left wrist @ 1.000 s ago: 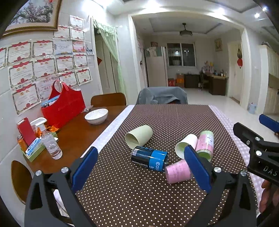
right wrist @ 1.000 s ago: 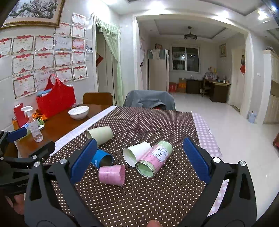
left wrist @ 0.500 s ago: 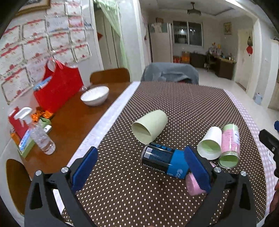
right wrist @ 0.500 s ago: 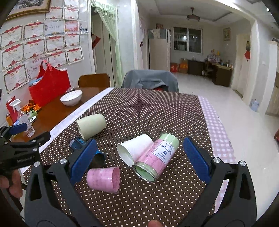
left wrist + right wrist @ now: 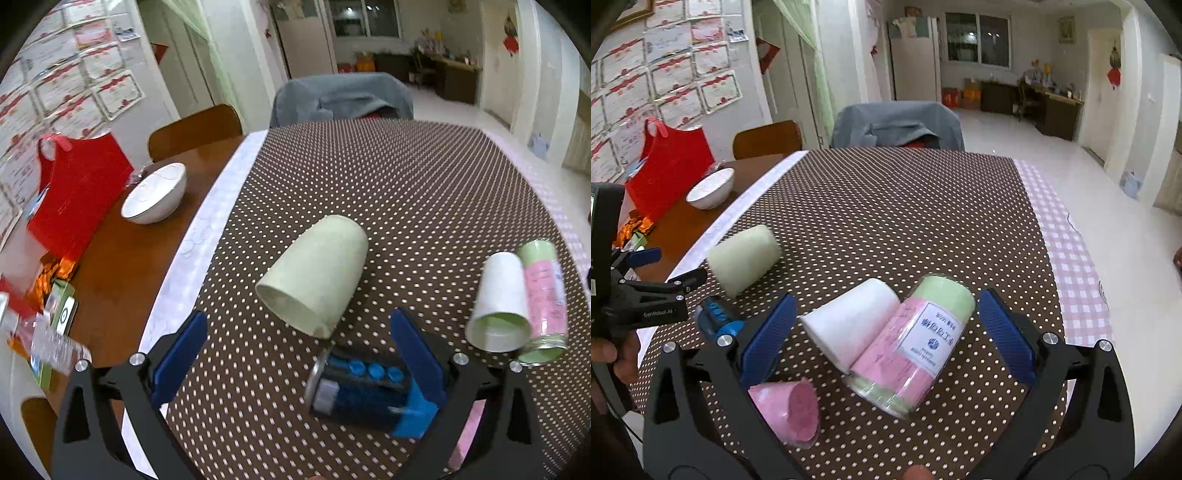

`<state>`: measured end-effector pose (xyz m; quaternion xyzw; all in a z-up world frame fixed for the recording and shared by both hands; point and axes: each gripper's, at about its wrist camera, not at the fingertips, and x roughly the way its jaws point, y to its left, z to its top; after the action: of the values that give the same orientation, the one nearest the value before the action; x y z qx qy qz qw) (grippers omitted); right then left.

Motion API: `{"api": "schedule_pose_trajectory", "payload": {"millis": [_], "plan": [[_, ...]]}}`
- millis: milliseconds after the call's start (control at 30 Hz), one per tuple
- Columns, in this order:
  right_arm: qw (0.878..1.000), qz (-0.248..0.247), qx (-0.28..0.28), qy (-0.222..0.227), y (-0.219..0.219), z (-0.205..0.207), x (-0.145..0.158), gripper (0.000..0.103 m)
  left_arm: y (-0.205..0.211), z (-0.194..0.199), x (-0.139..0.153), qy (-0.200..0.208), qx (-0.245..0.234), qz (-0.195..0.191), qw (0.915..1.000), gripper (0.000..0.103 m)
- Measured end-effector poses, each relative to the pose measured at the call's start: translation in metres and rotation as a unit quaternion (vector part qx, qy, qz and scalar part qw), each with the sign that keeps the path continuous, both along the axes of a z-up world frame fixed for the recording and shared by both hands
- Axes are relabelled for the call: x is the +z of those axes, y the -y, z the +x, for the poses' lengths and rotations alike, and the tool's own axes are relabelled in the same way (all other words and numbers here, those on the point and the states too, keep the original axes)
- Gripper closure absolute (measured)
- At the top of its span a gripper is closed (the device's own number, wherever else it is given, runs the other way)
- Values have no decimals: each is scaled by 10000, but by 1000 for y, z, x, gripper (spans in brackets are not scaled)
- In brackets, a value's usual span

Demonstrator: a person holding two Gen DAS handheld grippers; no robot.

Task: Flip cup upside down
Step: 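Move the left tool down onto the pale green cup and close it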

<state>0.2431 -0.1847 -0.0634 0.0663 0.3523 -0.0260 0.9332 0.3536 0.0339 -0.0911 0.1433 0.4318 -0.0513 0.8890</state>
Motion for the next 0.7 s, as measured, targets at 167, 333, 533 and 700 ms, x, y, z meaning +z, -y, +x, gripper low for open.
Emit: {"api": "schedule_pose_trajectory", "payload": {"millis": [167,333,533,700], "plan": [[9999,-1,-53,-159,4,18,-9,6,-1,34,-17,-332,-140,143,9992,6],[9997,42,-57,-241,5,27,-15,6,5,57,-35,-772,-482,163,9957,6],[9995,44,-62,-310,7,34,-20,6,12,80,-49,-1137,-771,154,9904,6],[9995,56,-94,-311,10,37,-21,6,20,94,-66,-1437,-888,193,9854,6]]}}
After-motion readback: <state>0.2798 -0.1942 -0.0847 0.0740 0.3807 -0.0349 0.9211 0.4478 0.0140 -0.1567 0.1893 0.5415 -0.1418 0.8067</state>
